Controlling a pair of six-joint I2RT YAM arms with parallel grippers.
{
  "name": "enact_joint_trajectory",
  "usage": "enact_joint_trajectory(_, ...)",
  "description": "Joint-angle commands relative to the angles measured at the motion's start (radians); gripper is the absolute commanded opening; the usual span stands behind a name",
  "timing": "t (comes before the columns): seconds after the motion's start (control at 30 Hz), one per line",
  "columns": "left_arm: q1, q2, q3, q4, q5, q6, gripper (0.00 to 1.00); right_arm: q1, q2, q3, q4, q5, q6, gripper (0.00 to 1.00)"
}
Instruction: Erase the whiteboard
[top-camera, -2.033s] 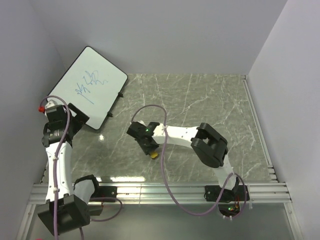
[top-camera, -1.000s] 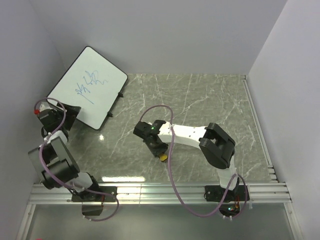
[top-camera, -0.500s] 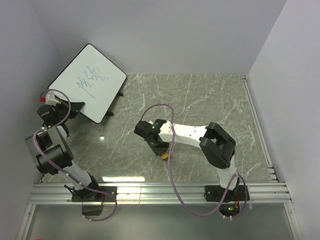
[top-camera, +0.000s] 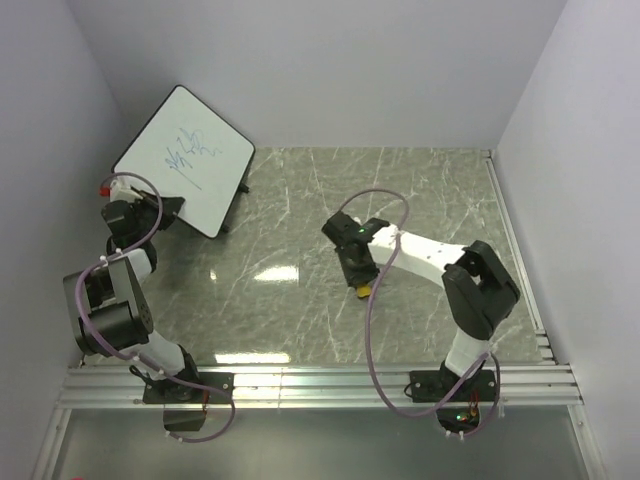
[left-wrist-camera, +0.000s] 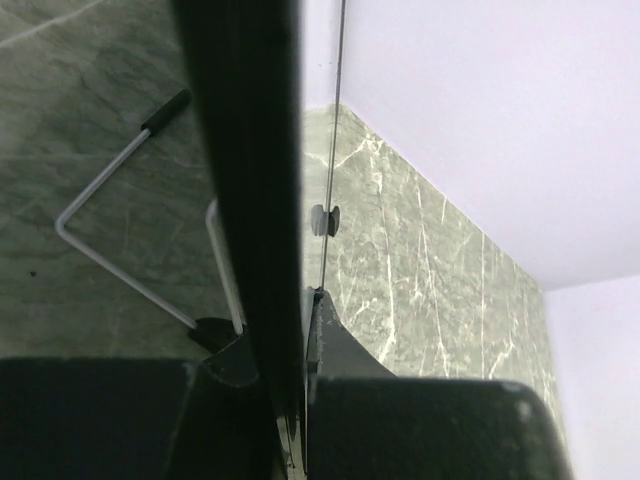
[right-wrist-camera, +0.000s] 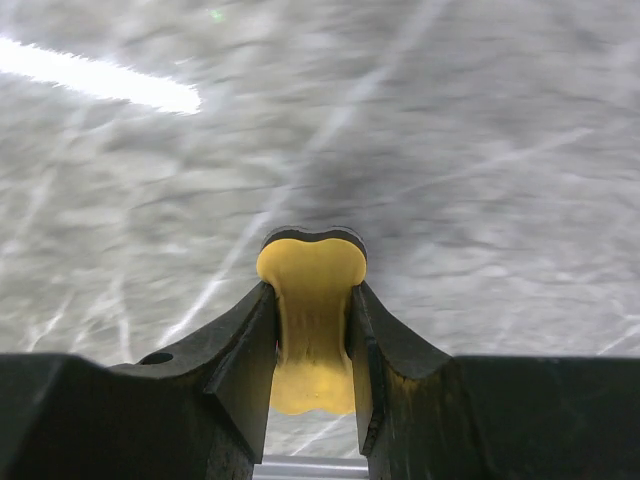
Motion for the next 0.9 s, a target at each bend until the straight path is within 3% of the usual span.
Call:
enact_joint_trajectory(0.0, -0.087, 0.058, -0.052, -0.240, -0.122, 0.033, 0.00, -0.060, -0.085, -0.054, 0.057, 0.003, -0.005, 0.00)
enact_joint_trajectory(0.2, -0.111, 0.047, -0.057, -0.276, -0.176, 0.053, 0.00, -0.106, -0.196, -0.154, 0.093, -0.012, -0.010, 0.00)
enact_joint_trajectory(0.33, -0.198, -0.013, -0.050, -0.398, -0.196, 0.073, 0.00, -0.108, -0.277, -0.198, 0.098, -0.031, 0.009, 0.00)
enact_joint_trajectory(0.7, -0.528, -0.441, -0.274, -0.599, -0.297, -0.022, 0.00, -0.108, -0.356, -0.218, 0.127, -0.031, 0.040, 0.00)
enact_joint_trajectory(0.87, -0.613, -0.573, -0.320, -0.658, -0.312, -0.060, 0.00, -0.108, -0.352, -0.205, 0.129, -0.032, 0.055, 0.00)
